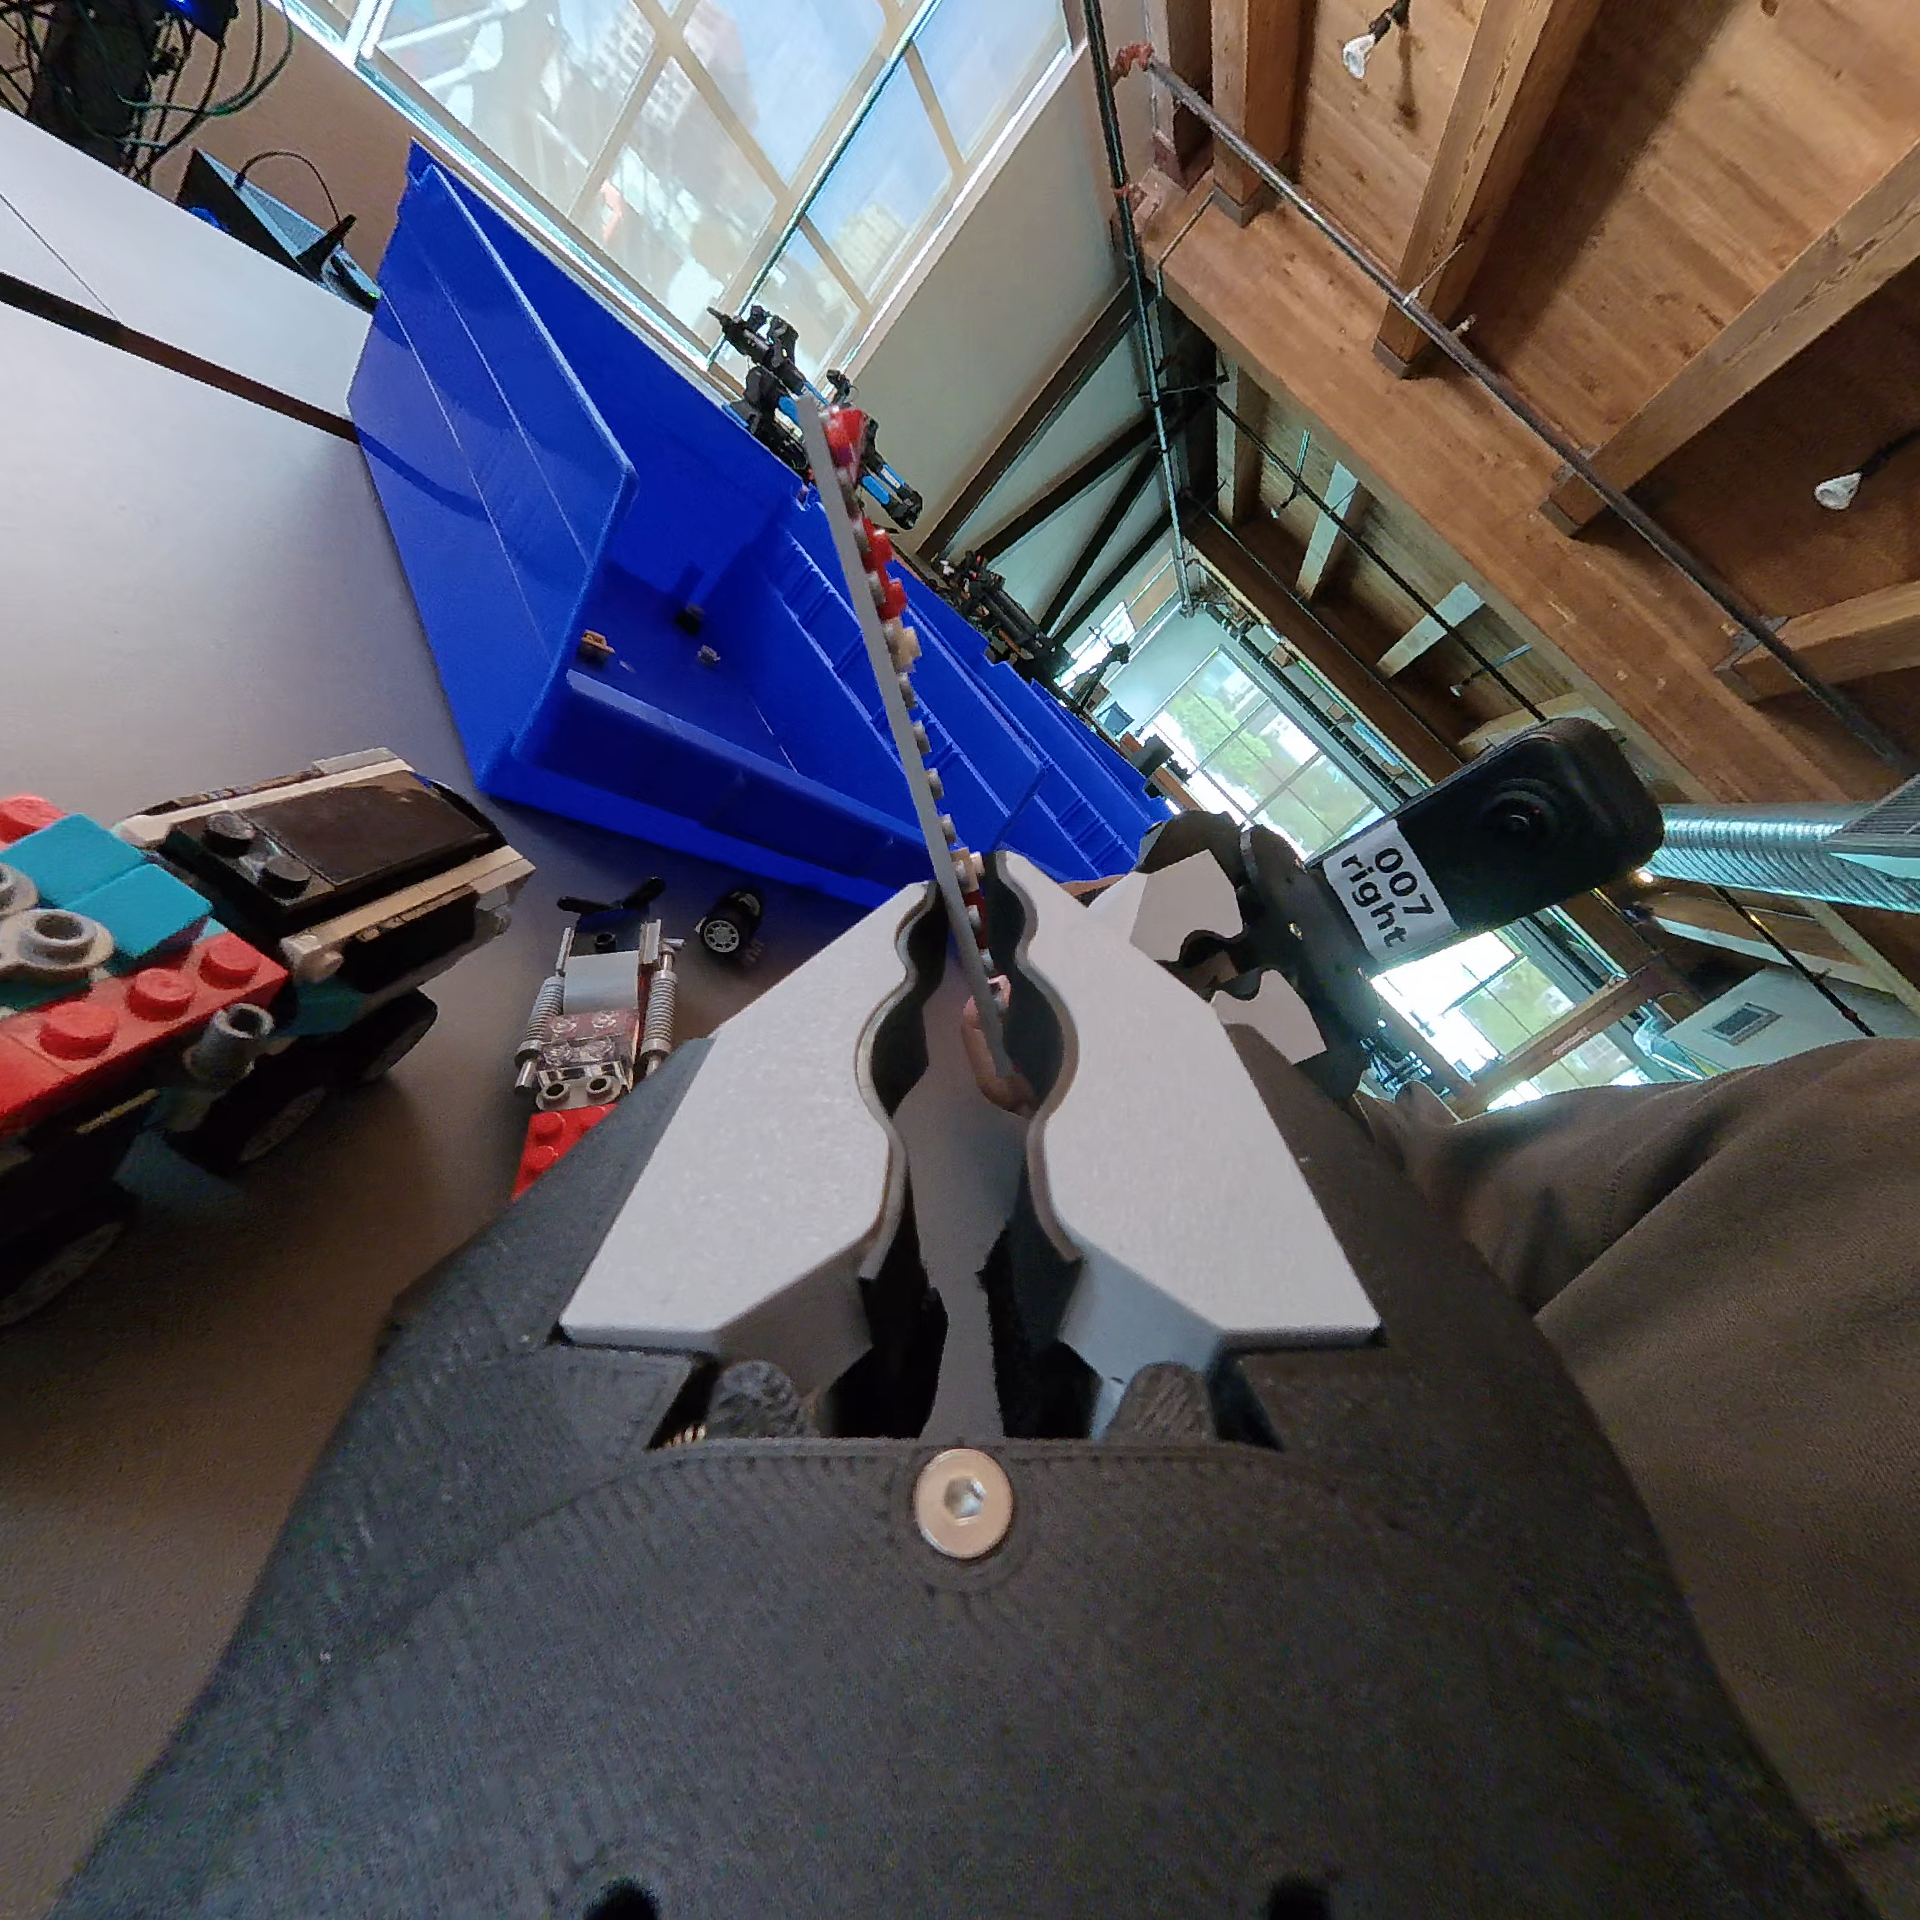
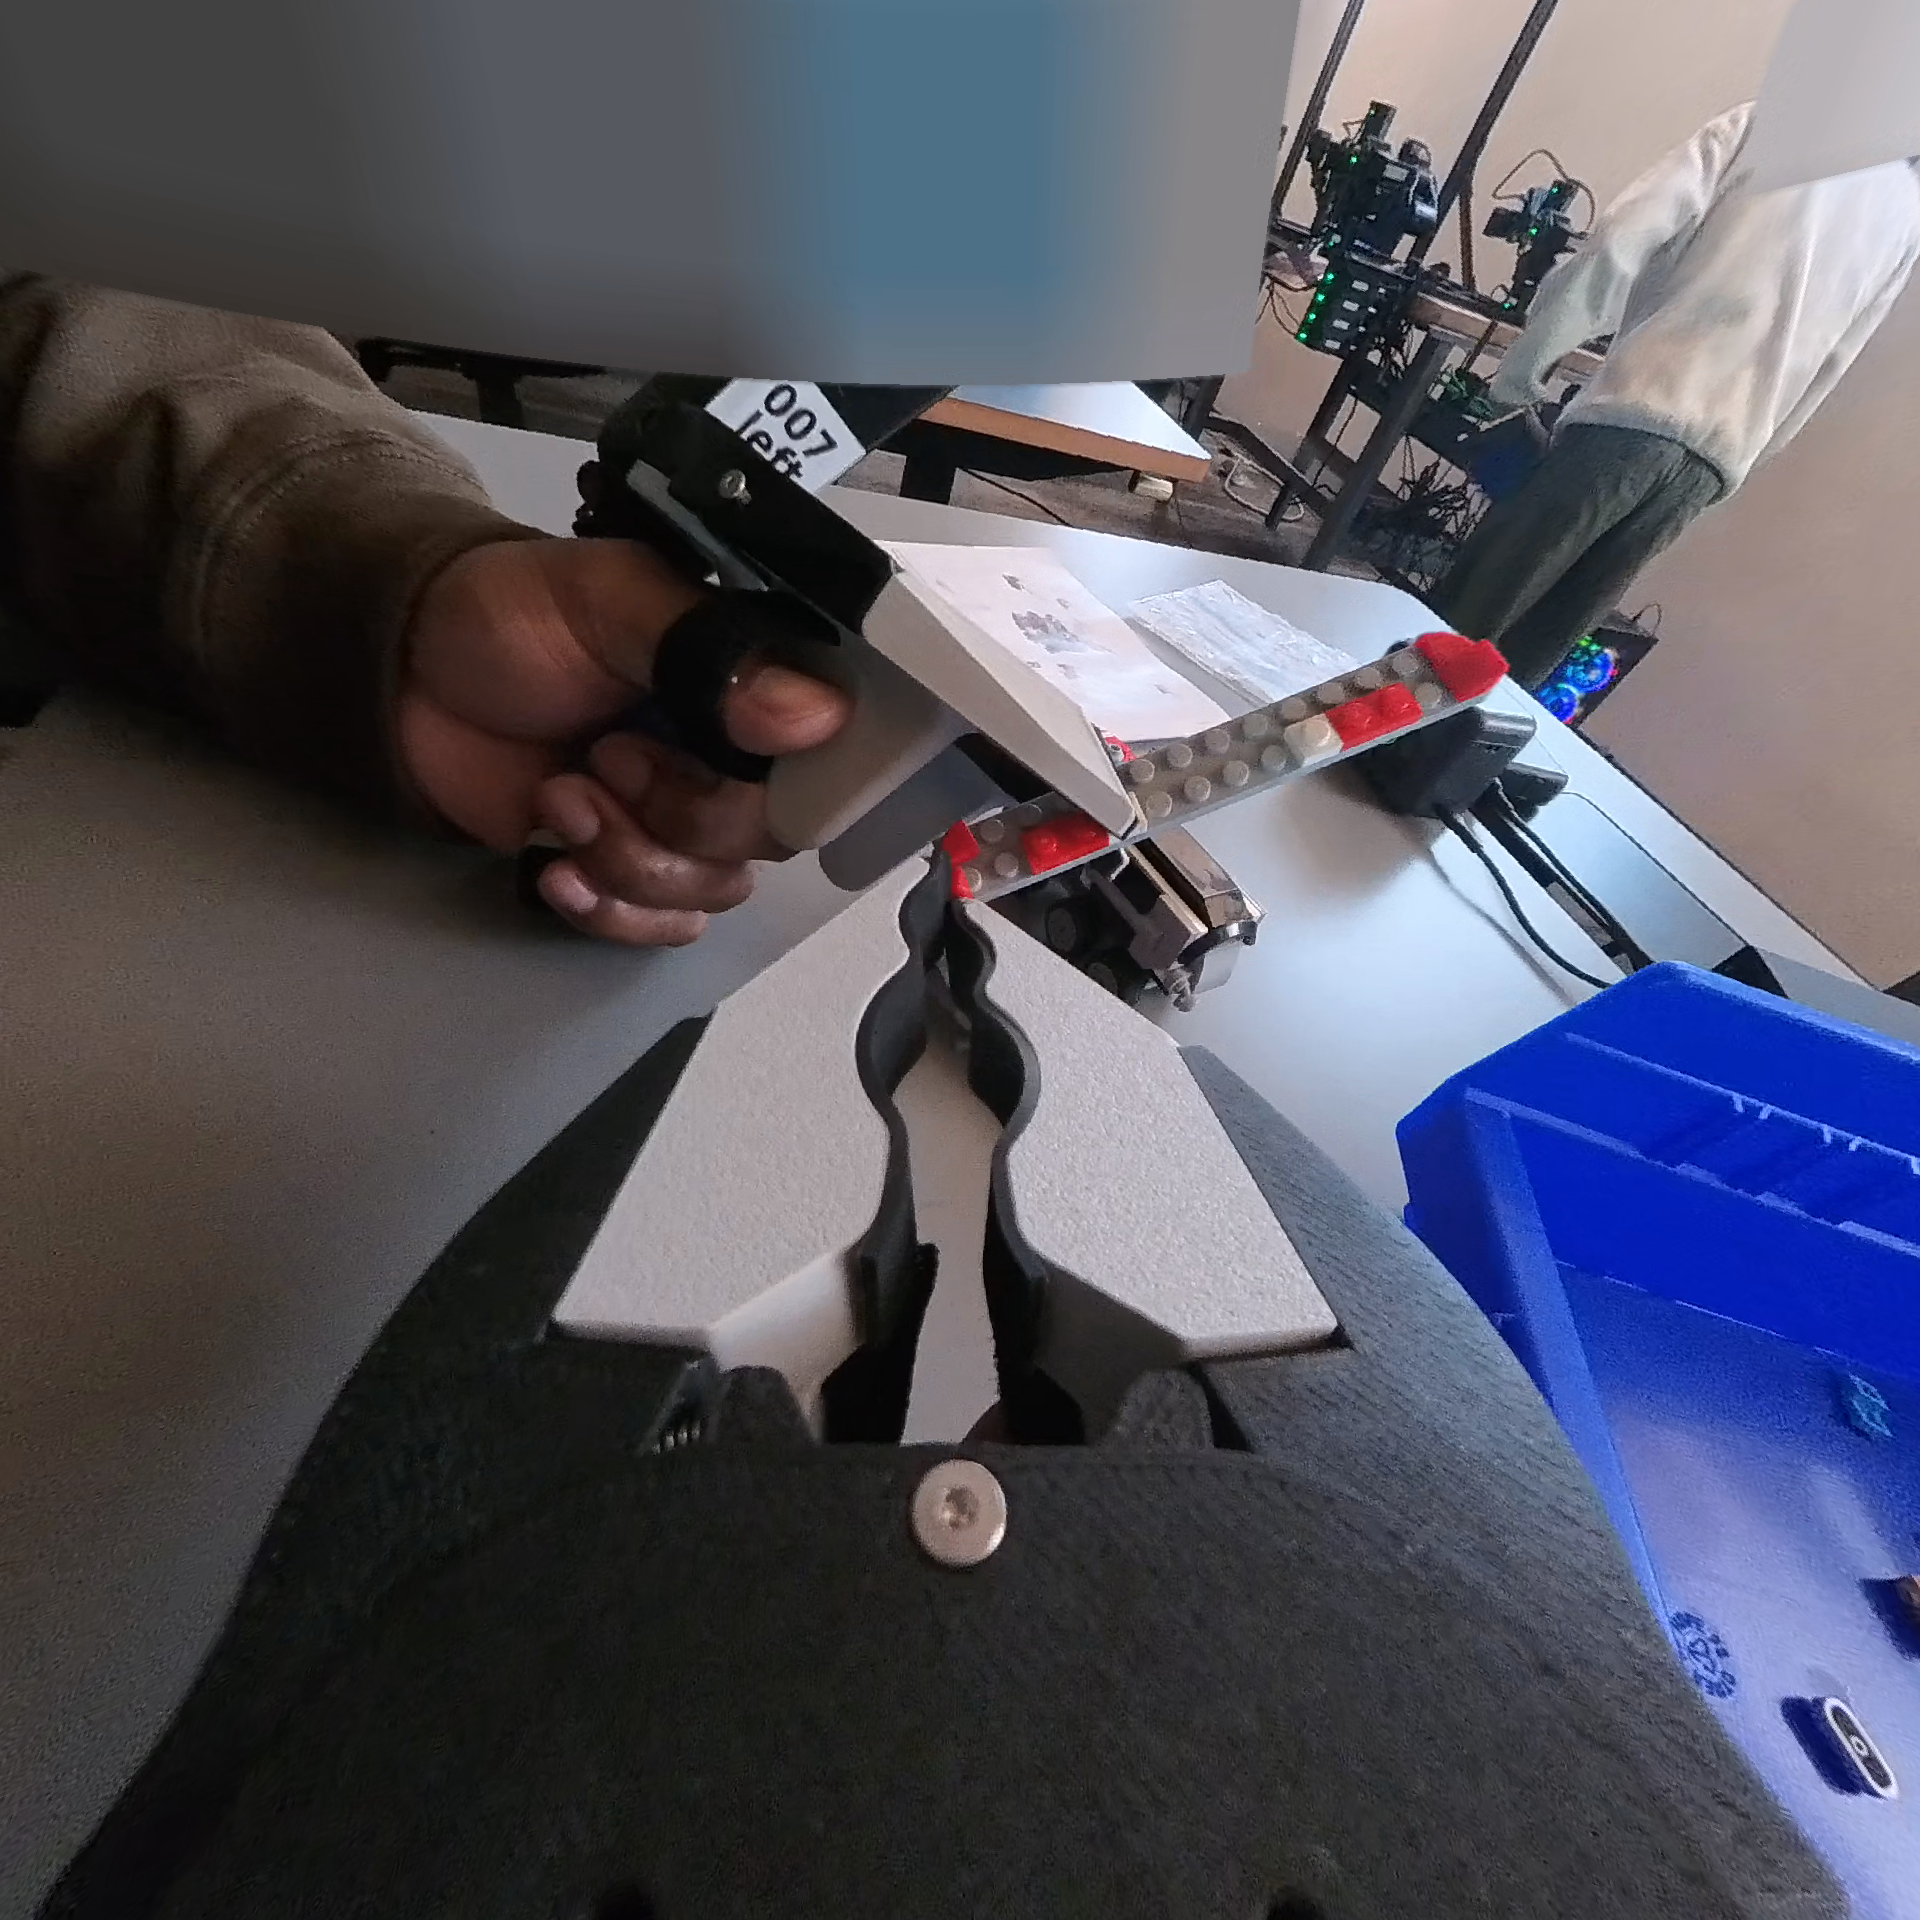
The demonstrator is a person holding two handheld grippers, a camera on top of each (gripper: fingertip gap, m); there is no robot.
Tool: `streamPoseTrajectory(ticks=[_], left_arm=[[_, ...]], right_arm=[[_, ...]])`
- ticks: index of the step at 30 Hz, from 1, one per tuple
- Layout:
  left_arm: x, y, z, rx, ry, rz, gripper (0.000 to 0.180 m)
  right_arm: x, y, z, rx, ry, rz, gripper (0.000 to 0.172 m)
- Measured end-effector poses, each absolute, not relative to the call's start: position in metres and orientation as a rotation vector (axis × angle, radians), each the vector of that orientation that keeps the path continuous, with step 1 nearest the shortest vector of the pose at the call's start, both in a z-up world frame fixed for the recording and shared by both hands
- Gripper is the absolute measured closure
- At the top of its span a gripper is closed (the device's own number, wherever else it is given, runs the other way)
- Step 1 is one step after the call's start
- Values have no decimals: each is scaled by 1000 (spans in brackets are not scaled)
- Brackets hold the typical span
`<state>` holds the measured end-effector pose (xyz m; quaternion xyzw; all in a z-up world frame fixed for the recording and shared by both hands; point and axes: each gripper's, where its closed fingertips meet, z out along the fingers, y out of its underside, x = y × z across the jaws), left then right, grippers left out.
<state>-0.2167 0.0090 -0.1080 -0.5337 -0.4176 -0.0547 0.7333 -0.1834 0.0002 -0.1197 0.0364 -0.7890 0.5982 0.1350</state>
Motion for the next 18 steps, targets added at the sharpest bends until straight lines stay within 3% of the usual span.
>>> streamPoseTrajectory(ticks=[18], left_arm=[[-226,-7,-101,-1087,-944,-108,171]], right_arm=[[-196,19,-124,-2,-2317,1663,172]])
